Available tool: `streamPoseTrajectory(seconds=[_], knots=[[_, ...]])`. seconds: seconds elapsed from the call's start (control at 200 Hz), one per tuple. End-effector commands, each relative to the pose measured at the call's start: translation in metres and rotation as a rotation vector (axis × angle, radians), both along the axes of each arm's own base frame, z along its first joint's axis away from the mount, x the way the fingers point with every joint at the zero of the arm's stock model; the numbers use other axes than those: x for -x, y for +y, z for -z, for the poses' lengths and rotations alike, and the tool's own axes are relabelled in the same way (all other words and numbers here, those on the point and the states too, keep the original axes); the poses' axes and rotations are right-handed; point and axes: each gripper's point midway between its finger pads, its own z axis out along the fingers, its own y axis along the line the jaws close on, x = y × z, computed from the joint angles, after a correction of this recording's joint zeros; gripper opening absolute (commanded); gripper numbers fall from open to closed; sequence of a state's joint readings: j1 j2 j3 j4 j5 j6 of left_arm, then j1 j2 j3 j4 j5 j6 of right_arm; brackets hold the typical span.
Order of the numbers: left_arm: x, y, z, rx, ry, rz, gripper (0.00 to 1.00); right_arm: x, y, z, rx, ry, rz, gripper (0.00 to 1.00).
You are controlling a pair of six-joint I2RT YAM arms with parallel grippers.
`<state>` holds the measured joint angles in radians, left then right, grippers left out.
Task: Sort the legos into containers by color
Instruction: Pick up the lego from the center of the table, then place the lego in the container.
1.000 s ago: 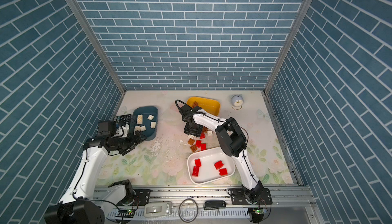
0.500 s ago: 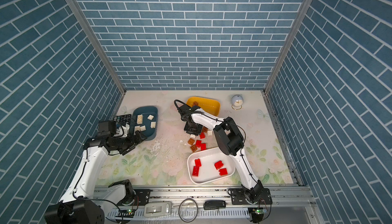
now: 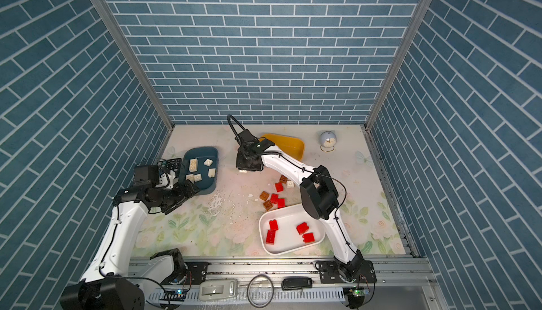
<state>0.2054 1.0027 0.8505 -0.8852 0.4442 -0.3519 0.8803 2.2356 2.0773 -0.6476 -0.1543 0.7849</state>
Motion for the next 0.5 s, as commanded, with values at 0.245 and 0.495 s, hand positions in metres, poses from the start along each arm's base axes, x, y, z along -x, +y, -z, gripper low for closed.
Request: streamPoseTrajectory(seconds=[0.245,0.495], knots=[[0.009,0.011,-0.013,-0.056,0.009,-0.043,0.96,0.011,0.116,-0.034,-0.355,-0.056,-0.247,0.25],[0.006,0.008,-0.016,-0.04,0.01,-0.034,0.95,0.022,0.148,-0.013,-0.422,-0.005,-0.26,0.31]])
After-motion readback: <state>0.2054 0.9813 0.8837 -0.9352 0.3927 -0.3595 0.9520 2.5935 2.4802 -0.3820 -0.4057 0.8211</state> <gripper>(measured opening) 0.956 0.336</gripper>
